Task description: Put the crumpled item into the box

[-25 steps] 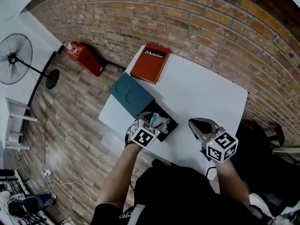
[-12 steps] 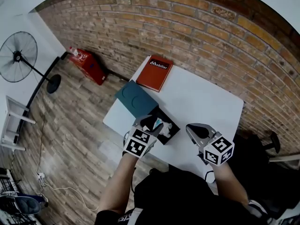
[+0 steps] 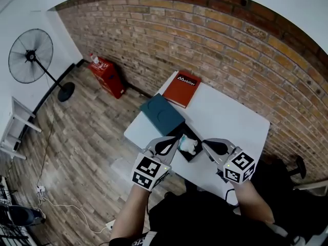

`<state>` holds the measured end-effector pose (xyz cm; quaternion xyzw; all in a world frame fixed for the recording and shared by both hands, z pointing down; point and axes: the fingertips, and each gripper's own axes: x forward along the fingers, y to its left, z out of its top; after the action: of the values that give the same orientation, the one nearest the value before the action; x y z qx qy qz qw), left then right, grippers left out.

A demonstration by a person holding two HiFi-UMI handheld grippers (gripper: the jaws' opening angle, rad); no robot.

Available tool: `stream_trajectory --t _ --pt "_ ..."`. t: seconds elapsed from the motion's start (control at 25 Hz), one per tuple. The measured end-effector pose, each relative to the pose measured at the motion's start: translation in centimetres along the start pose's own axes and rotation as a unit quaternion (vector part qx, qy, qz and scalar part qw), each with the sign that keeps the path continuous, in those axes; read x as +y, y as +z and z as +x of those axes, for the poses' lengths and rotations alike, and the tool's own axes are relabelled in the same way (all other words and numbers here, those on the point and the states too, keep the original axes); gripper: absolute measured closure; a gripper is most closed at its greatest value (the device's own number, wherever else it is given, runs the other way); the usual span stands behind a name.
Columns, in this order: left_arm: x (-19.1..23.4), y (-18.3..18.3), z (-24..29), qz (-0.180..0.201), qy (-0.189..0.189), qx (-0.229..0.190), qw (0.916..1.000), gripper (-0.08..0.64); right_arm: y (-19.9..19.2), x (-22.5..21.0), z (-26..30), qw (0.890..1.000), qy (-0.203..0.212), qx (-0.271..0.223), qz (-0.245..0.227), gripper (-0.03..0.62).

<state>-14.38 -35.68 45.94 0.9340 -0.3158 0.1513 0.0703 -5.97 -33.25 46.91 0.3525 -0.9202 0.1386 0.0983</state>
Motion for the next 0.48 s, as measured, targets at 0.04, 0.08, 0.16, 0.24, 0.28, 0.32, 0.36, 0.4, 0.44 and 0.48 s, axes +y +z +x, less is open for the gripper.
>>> stream_trajectory --t 0.04,0.08,0.16,0.24,0.28,0.32,0.36,0.4,0.44,0.48 --pt "-0.1 0.4 -0.7 -0.006 -0.002 -0.012 0.9999 0.554 0.5 0.6 0.2 1.000 0.010 -0.006 0.004 0.592" --pt "-0.2 0.7 -1.4 -0.014 -0.003 -0.023 0.9996 0.554 1.2 1.1 0.4 1.000 0.019 -0.013 0.011 0.592" --pt "-0.2 1.3 -3.1 -0.032 -0.003 -0.043 0.9986 0.554 2.4 2.2 0.9 0.999 0.033 -0.025 0.016 0.592" --pt "0.1 1.5 -4.8 -0.049 0.005 -0.060 0.9970 0.554 3.3 3.4 1.4 0.999 0.040 -0.030 0.003 0.592" --pt "0.4 1.6 -5.8 -0.058 0.012 -0.068 0.9959 0.554 3.6 4.2 1.7 0.999 0.044 -0.031 -0.008 0.592" --pt "0.7 1.6 -6.8 -0.067 0.020 -0.076 0.9946 0.554 3.8 5.0 1.9 0.998 0.050 -0.032 -0.017 0.592" --pt "1.2 1.5 -7.9 -0.076 0.029 -0.083 0.9933 0.554 4.0 5.9 2.2 0.998 0.056 -0.032 -0.024 0.592" --pt "1.6 1.5 -8.9 -0.082 0.037 -0.089 0.9920 0.554 4.1 6.8 2.6 0.997 0.063 -0.033 -0.031 0.592" --pt "1.9 1.4 -9.8 -0.087 0.044 -0.093 0.9909 0.554 4.3 7.8 2.9 0.996 0.070 -0.034 -0.038 0.592" --pt "2.2 1.2 -10.7 -0.089 0.049 -0.096 0.9901 0.554 4.4 8.7 3.2 0.995 0.076 -0.035 -0.045 0.593"
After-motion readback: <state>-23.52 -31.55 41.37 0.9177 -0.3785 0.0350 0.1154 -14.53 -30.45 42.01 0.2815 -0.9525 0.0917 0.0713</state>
